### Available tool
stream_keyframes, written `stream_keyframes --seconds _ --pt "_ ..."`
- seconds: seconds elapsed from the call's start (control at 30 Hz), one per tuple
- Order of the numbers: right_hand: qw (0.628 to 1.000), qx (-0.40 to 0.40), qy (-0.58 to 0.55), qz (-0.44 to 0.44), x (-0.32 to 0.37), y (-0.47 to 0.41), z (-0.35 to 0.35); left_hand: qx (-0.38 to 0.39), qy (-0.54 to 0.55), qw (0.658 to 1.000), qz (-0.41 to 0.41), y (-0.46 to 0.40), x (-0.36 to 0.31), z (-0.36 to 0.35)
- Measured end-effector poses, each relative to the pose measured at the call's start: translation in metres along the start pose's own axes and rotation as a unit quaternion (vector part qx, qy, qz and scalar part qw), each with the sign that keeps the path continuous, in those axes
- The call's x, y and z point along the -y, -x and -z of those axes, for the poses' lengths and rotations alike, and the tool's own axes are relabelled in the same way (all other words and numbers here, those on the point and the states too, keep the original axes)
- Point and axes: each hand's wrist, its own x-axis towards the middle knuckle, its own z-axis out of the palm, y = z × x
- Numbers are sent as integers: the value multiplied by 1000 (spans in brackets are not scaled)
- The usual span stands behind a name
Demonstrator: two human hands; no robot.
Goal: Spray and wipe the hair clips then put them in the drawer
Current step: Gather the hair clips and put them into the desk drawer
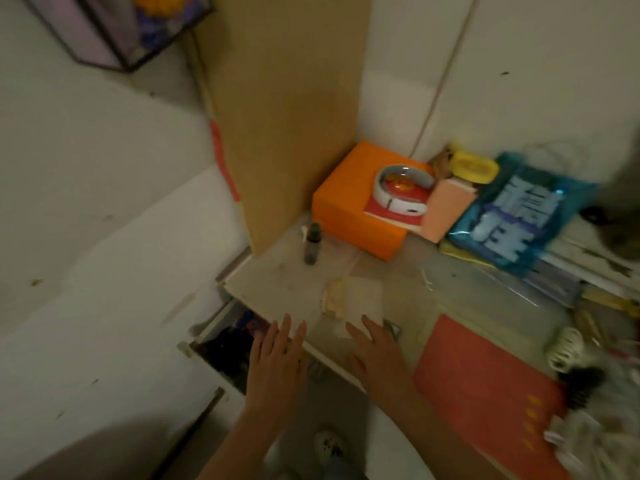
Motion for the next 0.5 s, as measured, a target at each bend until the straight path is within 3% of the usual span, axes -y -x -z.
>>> stream_keyframes --seconds 0.27,0.5 --pt "989 -52 -9 -141 -74 75 31 -47 1 985 -169 -5 -93 27" --pt "963 -79 -7 -257 -149 136 51 0 -61 969 -240 -5 -184 13"
